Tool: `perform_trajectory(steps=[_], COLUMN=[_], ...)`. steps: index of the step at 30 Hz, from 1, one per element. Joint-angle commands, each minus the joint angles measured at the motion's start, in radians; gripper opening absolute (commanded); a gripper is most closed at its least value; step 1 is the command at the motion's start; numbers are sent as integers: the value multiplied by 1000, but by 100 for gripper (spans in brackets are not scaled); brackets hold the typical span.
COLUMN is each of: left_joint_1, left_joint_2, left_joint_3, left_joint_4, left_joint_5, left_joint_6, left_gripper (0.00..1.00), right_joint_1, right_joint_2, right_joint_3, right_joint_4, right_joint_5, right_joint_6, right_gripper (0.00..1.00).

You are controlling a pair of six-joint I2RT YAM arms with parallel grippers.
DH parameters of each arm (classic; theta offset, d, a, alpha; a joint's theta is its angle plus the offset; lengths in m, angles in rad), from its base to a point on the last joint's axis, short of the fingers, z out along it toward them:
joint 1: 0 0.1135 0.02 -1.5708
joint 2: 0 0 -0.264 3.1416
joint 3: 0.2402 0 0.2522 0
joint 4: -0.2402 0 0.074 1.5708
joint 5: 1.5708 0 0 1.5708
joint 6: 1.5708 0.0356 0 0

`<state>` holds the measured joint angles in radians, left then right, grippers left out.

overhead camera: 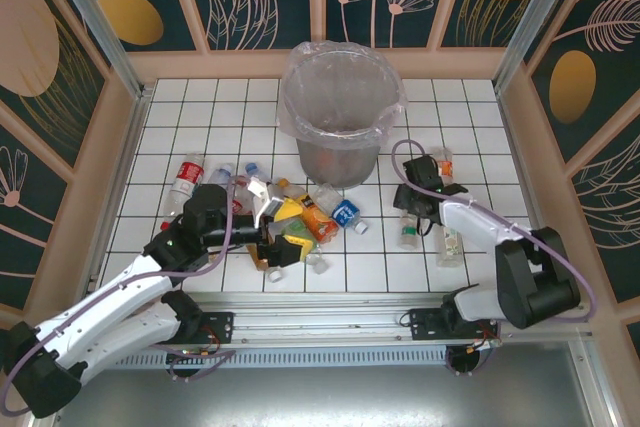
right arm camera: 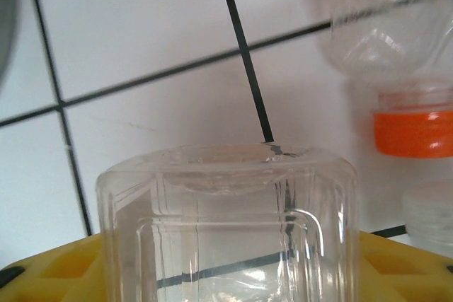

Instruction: Put the plastic bottles in the bin

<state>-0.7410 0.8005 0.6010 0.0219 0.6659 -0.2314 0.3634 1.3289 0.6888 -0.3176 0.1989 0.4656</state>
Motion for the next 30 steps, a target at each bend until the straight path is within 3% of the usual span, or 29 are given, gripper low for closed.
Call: perform_trajectory(steps=[1,9,17,25,30], left_joint_1=[-3,-4,-3,-3,-3], left_joint_2=[-37,-117,-179,-206,-210], left_joint_3=[32,32,27,22,28], left_joint_4=[-7,-20,-28,-31,-49], left_joint_5=[-57,-199,-343,-425,-446], left_joint_6=[33,69,90,102,112], left_gripper=[98,99,99,98,99], right_joint_1=[9,7,7,7,18], right_joint_2=[-99,-273,-323,-277,-162], right_joint_3=[6,131,360,555,684], right_joint_4=[34,-15,-46,48,83], right_joint_5=[43,113,131,-88,-272], right_joint_6=[-31,-111,-223,-333,-376], right_gripper=[58,58,57,57,57])
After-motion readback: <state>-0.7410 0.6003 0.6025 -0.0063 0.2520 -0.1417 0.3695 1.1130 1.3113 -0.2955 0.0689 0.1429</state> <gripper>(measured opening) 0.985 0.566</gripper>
